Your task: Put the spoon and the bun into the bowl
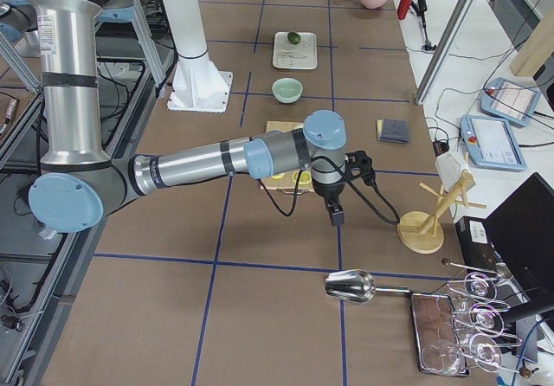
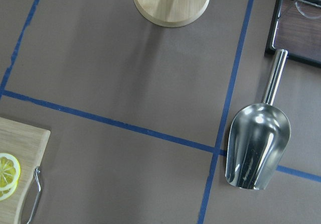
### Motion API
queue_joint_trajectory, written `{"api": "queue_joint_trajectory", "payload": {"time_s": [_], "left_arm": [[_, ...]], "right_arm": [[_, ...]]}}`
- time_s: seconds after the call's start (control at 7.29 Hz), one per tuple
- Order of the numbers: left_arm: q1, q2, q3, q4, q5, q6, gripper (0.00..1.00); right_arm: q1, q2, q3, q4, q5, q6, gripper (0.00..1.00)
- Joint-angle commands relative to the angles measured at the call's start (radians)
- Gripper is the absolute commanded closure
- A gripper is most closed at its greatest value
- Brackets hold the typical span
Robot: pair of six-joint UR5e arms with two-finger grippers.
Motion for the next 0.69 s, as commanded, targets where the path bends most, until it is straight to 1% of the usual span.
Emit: {"api": "queue_joint_trajectory", "payload": {"time_s": [0.0, 0.14, 0.27, 0.41, 0.55], "left_arm": [[0.001, -0.014, 0.012, -0.210, -0.008, -0.095, 0.00], [0.012, -0.034, -0.011, -0.258, -0.008, -0.289, 0.00], [0.065, -0.037, -0.032, -0.266, -0.005, -0.430, 0.00], [0.157, -0.036, -0.101, -0.275, 0.058, -0.476, 0.00], [0.234, -0.030, -0.147, -0.272, 0.120, -0.494, 0.00]], "right_arm": [[-0.006, 0.022, -0.017, 0.036, 0.031, 0.058, 0.00], [-0.006, 0.022, -0.019, 0.039, 0.033, 0.063, 0.00], [-0.006, 0.022, -0.019, 0.040, 0.033, 0.063, 0.00], [-0.006, 0.022, -0.022, 0.040, 0.033, 0.063, 0.00], [-0.006, 0.022, -0.017, 0.040, 0.033, 0.063, 0.00]]}}
